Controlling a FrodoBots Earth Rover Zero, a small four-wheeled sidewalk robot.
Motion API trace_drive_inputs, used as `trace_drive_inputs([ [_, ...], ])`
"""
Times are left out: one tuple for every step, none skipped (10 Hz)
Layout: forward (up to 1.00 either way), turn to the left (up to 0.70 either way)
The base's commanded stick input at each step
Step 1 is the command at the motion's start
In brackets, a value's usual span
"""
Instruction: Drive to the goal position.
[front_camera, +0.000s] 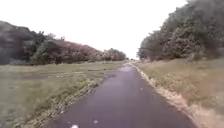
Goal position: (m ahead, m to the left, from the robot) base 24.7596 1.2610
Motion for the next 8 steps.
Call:
trace_drive_inputs([
  [0.99,0.0],
  [0.99,-0.17],
  [0.99,-0.3],
  [0.99,-0.35],
  [0.99,-0.12],
  [0.99,0.0],
  [0.99,0.0],
  [0.99,0.0],
])
